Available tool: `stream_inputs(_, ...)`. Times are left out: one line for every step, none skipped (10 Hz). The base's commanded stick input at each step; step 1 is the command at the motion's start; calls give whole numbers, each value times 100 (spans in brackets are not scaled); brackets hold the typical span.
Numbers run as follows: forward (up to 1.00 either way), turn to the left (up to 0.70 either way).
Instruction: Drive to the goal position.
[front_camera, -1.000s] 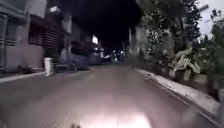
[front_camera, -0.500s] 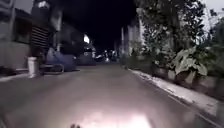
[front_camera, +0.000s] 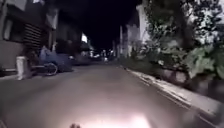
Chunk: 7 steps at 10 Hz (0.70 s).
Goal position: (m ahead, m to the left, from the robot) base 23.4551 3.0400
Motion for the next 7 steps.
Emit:
stream_inputs(100, -27)
stream_inputs(100, -23)
stream_inputs(100, -8)
stream_inputs(100, 0)
stream_inputs(100, 0)
stream_inputs(100, 0)
stream_inputs(100, 0)
